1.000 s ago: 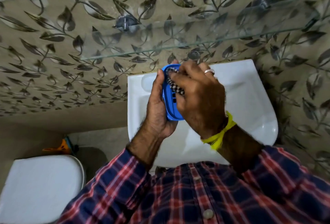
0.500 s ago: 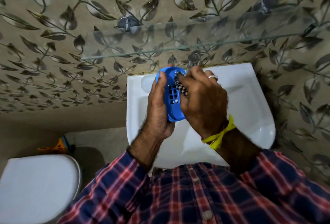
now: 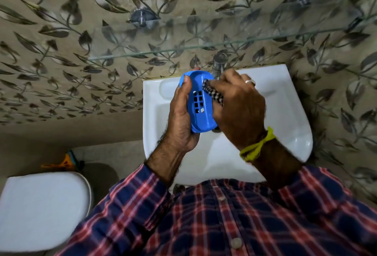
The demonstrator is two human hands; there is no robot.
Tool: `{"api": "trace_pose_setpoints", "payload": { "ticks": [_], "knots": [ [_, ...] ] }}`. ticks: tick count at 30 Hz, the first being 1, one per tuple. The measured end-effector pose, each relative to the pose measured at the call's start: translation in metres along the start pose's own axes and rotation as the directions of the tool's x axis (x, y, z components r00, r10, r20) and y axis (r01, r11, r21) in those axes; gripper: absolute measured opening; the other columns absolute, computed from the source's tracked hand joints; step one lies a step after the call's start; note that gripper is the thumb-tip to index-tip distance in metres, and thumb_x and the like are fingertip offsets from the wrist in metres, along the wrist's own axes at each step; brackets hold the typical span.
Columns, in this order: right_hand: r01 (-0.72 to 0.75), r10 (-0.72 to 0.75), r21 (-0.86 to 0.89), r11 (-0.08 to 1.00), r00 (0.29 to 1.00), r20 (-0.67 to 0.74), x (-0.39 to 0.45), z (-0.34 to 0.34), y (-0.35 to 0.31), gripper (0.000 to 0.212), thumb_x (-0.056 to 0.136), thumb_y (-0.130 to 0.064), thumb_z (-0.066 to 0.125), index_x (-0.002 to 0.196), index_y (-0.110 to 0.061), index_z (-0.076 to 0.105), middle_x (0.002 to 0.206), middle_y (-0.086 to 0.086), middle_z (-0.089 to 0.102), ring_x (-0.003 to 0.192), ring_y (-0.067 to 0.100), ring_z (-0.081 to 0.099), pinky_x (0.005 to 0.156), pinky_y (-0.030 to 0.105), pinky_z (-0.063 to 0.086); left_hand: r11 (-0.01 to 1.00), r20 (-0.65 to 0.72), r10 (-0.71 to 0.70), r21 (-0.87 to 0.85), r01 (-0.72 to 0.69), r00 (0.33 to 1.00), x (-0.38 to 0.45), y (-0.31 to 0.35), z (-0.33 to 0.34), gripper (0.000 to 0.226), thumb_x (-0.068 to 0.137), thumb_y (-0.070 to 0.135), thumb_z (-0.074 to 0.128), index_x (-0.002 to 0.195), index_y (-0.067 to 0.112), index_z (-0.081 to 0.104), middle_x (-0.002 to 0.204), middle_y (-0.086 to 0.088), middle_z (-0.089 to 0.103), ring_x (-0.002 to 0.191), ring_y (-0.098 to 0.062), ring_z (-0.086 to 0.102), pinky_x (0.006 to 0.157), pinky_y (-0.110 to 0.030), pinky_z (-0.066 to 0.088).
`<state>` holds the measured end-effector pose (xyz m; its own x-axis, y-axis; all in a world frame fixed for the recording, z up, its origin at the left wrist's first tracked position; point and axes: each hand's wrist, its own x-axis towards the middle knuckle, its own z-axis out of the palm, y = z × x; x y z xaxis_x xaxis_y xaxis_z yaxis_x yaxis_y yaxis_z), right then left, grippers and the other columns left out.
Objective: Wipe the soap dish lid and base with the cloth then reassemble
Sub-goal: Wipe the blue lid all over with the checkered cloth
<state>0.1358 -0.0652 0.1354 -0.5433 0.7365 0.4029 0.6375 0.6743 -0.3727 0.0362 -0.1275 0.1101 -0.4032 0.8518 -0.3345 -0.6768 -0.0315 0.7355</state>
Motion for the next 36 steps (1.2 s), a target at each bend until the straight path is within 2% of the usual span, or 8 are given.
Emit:
{"api": "trace_pose_setpoints", "payload": {
  "ticks": [7,12,16,21,27,29,32,36],
  "knots": [
    [0.073,-0.061,-0.068,0.995,0.984,0.165,-0.023,-0.004,0.004,0.022,0.077,-0.012,0.066,0.094,-0.025,0.072,0.097,-0.003,0.063,0.085,0.027,0.058,0.06,0.026,0.04,0.999,-0.021,0.049,0.011,-0.049,0.999,0.005,0.006,0.0,0.045,0.097,0.051,0.046,0.126,0.021,0.063,0.113,-0.016,0.063,0.091,-0.026,0.066,0.081,-0.04,0.055],
    [0.051,-0.05,0.001,0.999,0.962,0.268,-0.033,-0.001,0.008,0.026,0.08,-0.011,0.068,0.097,-0.031,0.073,0.095,-0.009,0.061,0.092,0.026,0.057,0.061,0.026,0.037,0.997,-0.034,0.036,0.067,-0.034,0.999,0.006,0.006,-0.012,0.066,0.094,0.056,0.046,0.141,0.011,0.052,0.117,-0.02,0.06,0.097,-0.029,0.063,0.085,-0.041,0.054],
    [0.094,-0.08,-0.05,0.994,0.968,0.239,-0.028,-0.005,0.005,0.026,0.078,-0.007,0.068,0.092,-0.028,0.072,0.097,-0.006,0.062,0.088,0.028,0.056,0.058,0.028,0.038,0.988,0.013,0.052,0.143,-0.053,0.999,0.007,0.013,-0.005,0.06,0.095,0.054,0.046,0.141,0.017,0.054,0.121,-0.018,0.061,0.103,-0.031,0.061,0.087,-0.042,0.053],
    [0.017,-0.08,0.149,0.989,0.898,0.432,-0.024,-0.005,0.004,0.026,0.089,-0.016,0.063,0.1,-0.038,0.072,0.106,-0.01,0.06,0.098,0.028,0.057,0.076,0.038,0.051,0.984,0.021,0.07,0.162,-0.073,0.997,0.006,0.004,-0.004,0.054,0.091,0.054,0.05,0.133,0.022,0.061,0.115,-0.016,0.064,0.099,-0.033,0.06,0.09,-0.046,0.048],
    [0.212,-0.174,-0.069,0.975,0.918,0.355,-0.03,-0.015,0.011,0.03,0.082,-0.009,0.06,0.097,-0.033,0.071,0.099,0.0,0.059,0.085,0.03,0.055,0.057,0.035,0.044,0.967,0.069,0.079,0.237,-0.093,0.995,0.008,0.003,0.003,0.044,0.093,0.052,0.048,0.127,0.03,0.063,0.106,-0.008,0.068,0.089,-0.026,0.065,0.076,-0.039,0.055],
    [0.164,-0.163,0.03,0.986,0.907,0.388,-0.025,-0.013,0.016,0.03,0.085,-0.01,0.06,0.1,-0.035,0.071,0.103,-0.004,0.06,0.091,0.028,0.056,0.066,0.037,0.048,0.962,0.052,0.078,0.257,-0.088,0.996,0.011,0.0,0.003,0.045,0.092,0.053,0.049,0.13,0.031,0.062,0.108,-0.007,0.068,0.09,-0.026,0.065,0.078,-0.04,0.054],
    [-0.045,-0.186,0.431,0.901,0.858,0.478,-0.014,-0.009,0.026,0.024,0.085,-0.014,0.07,0.097,-0.035,0.075,0.096,-0.012,0.06,0.09,0.013,0.06,0.078,0.035,0.052,0.971,-0.026,0.091,0.224,-0.083,0.996,0.014,0.004,-0.004,0.05,0.092,0.052,0.054,0.137,0.027,0.056,0.113,-0.012,0.068,0.096,-0.031,0.065,0.084,-0.045,0.055],
    [-0.233,0.167,0.57,0.788,0.972,0.167,-0.014,-0.003,0.052,0.023,0.081,-0.008,0.075,0.091,-0.03,0.076,0.091,-0.008,0.067,0.088,0.008,0.065,0.084,0.032,0.054,0.958,-0.109,0.171,0.251,-0.139,0.979,0.017,0.003,-0.016,0.04,0.092,0.018,0.068,0.13,0.016,0.056,0.119,-0.018,0.067,0.104,-0.042,0.065,0.09,-0.057,0.053]
  ]
}}
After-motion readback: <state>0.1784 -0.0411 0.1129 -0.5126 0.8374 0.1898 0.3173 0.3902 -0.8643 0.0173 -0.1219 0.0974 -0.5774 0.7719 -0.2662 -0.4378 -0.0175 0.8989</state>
